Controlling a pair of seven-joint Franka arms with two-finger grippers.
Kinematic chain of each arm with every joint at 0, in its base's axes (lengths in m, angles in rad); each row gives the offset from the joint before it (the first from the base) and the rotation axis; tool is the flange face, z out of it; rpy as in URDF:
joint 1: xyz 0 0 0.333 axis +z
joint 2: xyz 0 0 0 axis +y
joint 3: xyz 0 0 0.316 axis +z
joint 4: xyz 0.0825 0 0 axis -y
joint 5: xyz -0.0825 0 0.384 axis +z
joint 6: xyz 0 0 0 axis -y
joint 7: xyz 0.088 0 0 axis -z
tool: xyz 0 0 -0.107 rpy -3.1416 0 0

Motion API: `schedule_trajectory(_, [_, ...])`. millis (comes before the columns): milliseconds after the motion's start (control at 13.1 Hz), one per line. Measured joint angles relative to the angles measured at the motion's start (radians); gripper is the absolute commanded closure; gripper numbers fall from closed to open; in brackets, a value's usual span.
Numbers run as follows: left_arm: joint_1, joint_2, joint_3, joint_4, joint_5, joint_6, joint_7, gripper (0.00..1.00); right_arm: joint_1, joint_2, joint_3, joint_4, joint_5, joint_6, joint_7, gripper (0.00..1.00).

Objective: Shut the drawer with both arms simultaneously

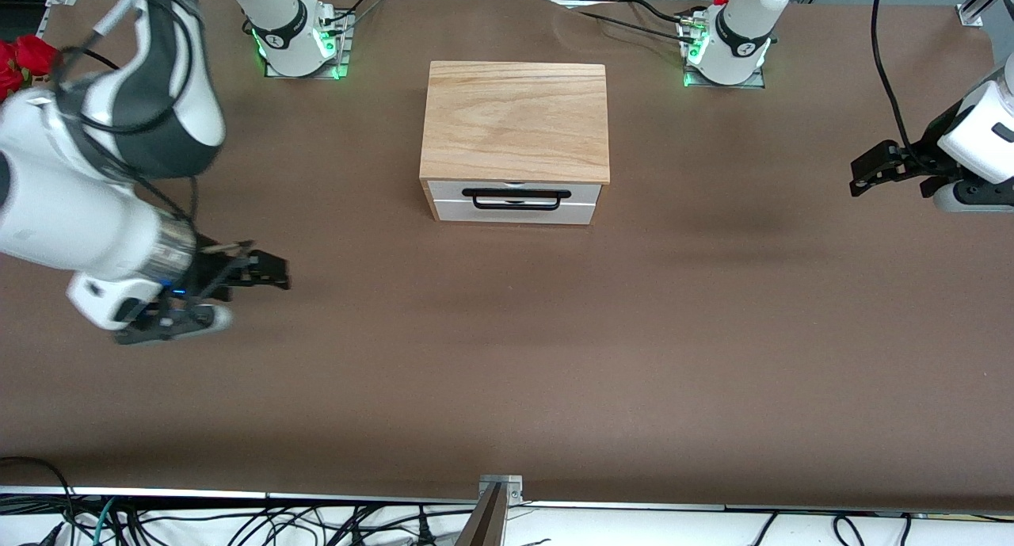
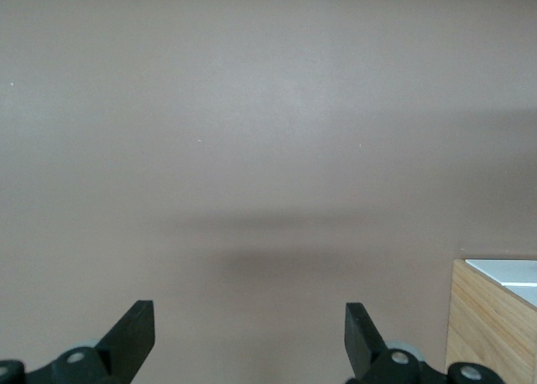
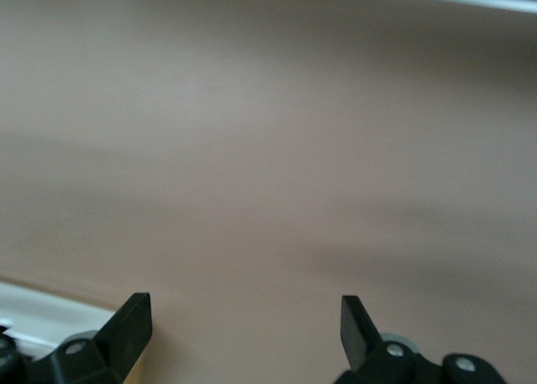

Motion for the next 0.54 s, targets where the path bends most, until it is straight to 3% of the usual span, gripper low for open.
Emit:
schedule_trajectory(153, [0.0,0.0,0.0,-0.01,-0.017,0.004,-0.001,0.0,-0.057,-0.054,0.012,-0.001,-0.058,0.004,0.0,0.0])
schedule_trajectory(230, [0.0,0.0,0.0,-0.013,-0.025,0.004,-0.002,0.0,-0.107,-0.082,0.048,-0.003,-0.073,0.007,-0.001,0.0])
schedule_trajectory(536, [0.0,0.0,0.001,-0.028,-0.038,0.002,-0.04,0.0,-0.307,-0.198,0.257,-0.067,-0.211,0.016,-0.005,0.0])
